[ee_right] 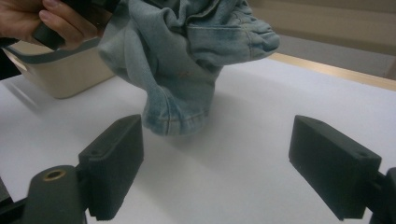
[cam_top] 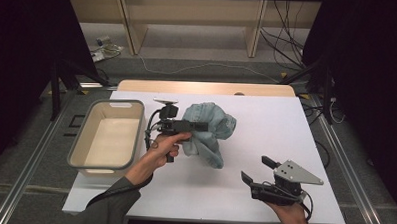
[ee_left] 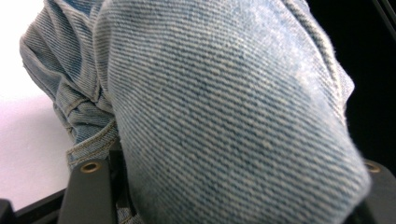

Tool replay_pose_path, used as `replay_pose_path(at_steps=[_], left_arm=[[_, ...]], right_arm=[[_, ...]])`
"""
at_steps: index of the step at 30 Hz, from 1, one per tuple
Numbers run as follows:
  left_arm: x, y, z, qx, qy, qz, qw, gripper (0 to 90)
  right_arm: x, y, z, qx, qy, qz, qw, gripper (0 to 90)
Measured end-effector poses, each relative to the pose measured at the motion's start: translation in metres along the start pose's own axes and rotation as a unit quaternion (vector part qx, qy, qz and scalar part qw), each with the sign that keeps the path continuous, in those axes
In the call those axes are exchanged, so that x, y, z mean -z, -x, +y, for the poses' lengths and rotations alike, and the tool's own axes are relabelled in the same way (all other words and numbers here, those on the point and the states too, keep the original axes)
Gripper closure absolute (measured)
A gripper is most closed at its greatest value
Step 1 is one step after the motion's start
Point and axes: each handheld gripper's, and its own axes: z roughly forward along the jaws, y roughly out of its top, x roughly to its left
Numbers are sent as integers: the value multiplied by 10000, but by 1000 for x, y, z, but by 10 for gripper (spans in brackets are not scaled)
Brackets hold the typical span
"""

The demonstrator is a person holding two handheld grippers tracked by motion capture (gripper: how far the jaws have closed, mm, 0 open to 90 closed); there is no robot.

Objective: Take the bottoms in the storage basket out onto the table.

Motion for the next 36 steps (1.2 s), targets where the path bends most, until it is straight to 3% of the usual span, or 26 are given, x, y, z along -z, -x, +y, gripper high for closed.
replay_pose_path(at_steps=[10,20,28,36], left_arm=[[-11,0,-1,40,-17,19,10000,329],[-21,-3,1,63,-14,166,9998,329],[-27,-7,-2,190,24,140,9997,329],[-32,-9,-5,179,34,184,9997,328]], right_arm=[[-1,0,0,-4,1,12,10000,189],[-1,0,0,25,-23,13,10000,189],[-1,0,0,5,-16,16,10000,189],[-1,0,0,32,-22,20,10000,190]])
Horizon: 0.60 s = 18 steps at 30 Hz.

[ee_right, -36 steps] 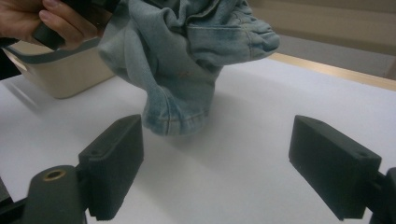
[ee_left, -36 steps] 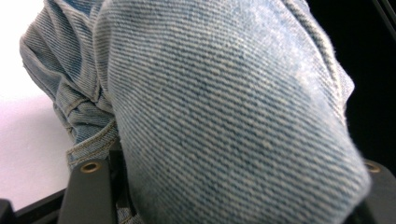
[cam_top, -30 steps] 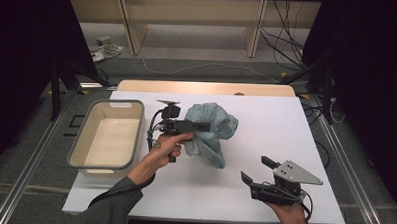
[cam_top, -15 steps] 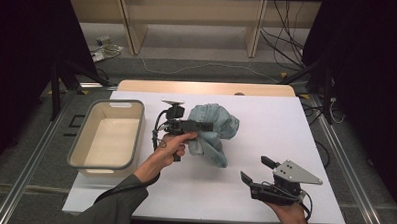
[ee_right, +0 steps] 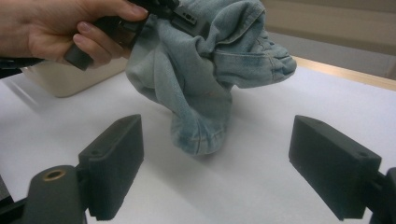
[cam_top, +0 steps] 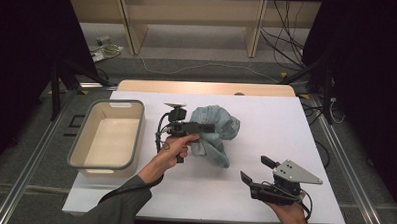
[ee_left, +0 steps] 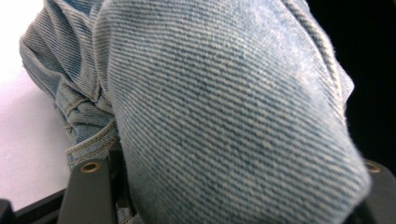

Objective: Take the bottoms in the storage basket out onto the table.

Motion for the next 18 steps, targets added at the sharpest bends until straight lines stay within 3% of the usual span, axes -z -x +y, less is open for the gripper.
replay_pose_path(at_steps=[13,18], left_arm=[[-7,-3,-5,-70,24,53,10000,326],[-12,-6,-9,-101,-32,175,9998,324]], right_arm=[[0,-1,0,19,0,22,10000,190],[0,-1,0,29,-9,21,10000,190]])
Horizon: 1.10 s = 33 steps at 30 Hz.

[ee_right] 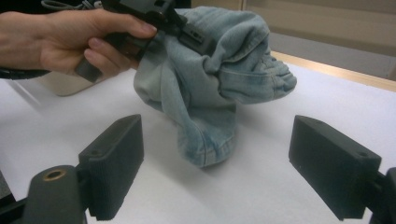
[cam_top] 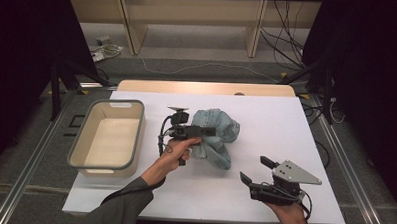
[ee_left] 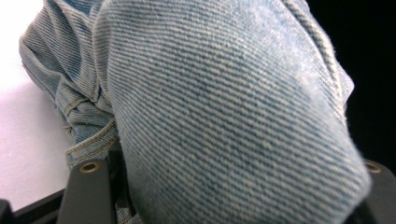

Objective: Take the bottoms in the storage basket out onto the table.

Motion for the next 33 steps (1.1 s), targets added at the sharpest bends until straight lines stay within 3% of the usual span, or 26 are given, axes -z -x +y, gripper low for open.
replay_pose_path(at_steps=[10,23,30,33], left_arm=[[-6,3,-4,-117,-14,78,9999,315],[-16,9,-12,-497,-286,287,9979,262],[-25,13,-18,-850,-565,495,9935,205],[-26,15,-19,-908,-612,519,9926,189]], right_arm=[[-1,0,0,27,-9,11,10000,190],[-1,0,-1,7,-13,26,10000,191],[-1,-1,-1,11,-25,28,10000,192],[-1,0,-1,16,-11,25,10000,193]])
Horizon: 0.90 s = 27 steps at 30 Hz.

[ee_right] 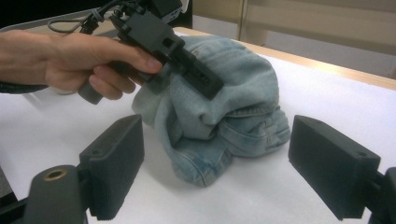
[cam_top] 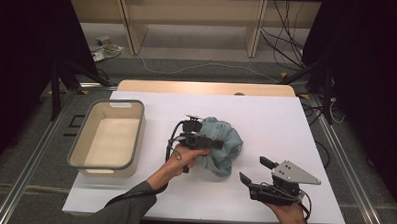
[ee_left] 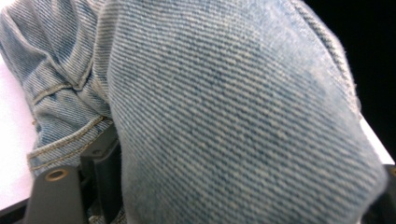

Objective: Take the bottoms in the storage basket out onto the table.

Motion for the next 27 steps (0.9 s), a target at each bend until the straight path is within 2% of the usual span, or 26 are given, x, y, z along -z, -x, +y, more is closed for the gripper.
replay_pose_path(at_steps=[8,12,15,27], left_arm=[[1,0,1,51,-21,-13,10000,159],[3,3,1,-70,9,73,9999,153],[4,4,2,-48,0,76,10000,145],[13,10,5,-225,-34,283,9993,126]], right_arm=[[0,0,0,11,-8,-3,10000,194],[0,0,0,11,3,2,10000,194],[0,-1,0,16,-12,4,10000,194],[1,-1,0,12,28,-2,10000,194]])
